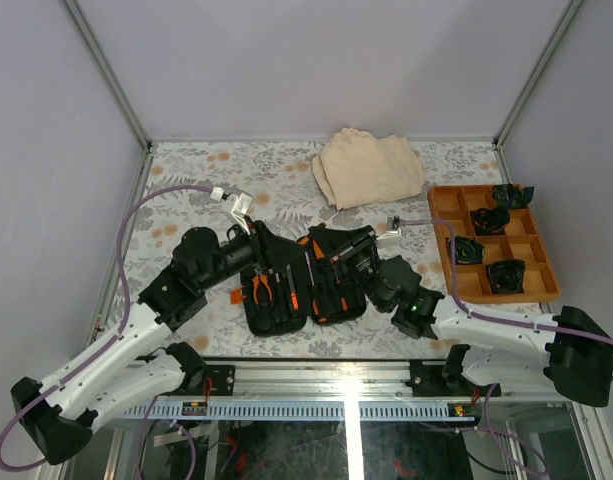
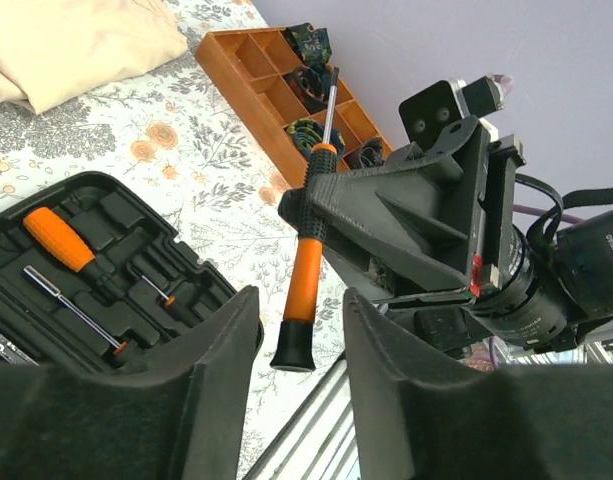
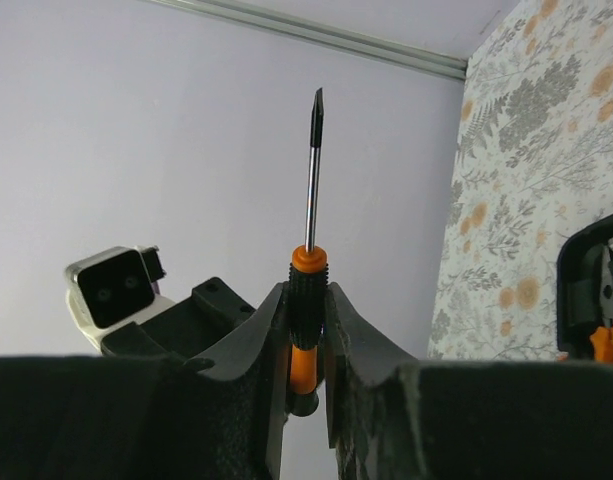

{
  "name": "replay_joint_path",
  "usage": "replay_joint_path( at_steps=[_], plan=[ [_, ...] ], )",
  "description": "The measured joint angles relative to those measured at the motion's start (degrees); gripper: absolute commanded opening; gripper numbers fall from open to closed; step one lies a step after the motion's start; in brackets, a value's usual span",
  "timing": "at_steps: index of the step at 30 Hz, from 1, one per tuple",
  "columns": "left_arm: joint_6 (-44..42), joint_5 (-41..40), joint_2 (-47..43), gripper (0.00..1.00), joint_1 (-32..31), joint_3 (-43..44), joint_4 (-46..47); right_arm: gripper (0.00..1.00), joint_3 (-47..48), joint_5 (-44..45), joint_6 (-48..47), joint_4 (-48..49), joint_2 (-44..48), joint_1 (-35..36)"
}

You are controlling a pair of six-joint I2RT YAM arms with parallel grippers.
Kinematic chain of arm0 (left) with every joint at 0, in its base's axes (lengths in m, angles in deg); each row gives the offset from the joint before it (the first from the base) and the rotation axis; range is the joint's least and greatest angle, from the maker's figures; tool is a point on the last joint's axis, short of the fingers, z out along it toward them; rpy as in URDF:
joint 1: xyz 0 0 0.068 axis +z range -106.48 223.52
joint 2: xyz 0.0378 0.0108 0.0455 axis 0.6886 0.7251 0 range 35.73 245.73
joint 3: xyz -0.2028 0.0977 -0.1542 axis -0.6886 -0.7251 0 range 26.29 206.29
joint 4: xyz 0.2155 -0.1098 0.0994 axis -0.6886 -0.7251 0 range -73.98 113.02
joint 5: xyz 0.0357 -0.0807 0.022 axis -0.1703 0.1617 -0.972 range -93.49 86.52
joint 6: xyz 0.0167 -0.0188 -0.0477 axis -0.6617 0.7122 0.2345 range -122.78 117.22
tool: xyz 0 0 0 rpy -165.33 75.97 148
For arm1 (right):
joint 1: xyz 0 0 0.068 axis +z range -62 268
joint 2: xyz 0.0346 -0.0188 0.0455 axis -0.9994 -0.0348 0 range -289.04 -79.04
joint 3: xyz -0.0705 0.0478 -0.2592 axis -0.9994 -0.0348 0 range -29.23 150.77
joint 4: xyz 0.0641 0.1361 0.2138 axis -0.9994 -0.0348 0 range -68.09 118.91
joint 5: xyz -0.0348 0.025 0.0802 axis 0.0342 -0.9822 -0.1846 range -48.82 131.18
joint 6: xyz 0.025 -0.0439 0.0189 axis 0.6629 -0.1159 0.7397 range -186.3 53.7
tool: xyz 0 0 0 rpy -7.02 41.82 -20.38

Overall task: Sort the tools into containers
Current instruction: Pick up the screwdriver from the center of the board, then place the screwdriver in the storage box.

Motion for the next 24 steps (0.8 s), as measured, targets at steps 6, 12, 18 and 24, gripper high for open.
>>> replay_joint_path(
  at_steps=[6,12,18,24],
  plan=[
    [0.3,-0.9,0.9,0.62,0.0,1.5,-2.6,0.03,-1.3,0.5,-6.1,-2.3,3.0,0.0],
    [0.1,-3.7,-0.3,0.67,0.0,2.4,-6.9,0.01,-0.5,1.6,-15.8,-12.1,11.0,-0.3],
    [-0.8,-7.0,0.6,0.67,0.0,4.7,-13.2,0.0,4.9,3.8,-29.2,-28.3,15.0,-0.4],
    [-1.2,-8.5,4.0,0.68,2.0,5.9,-17.9,0.0,9.1,6.7,-37.9,-42.2,15.3,-0.4]
  ],
)
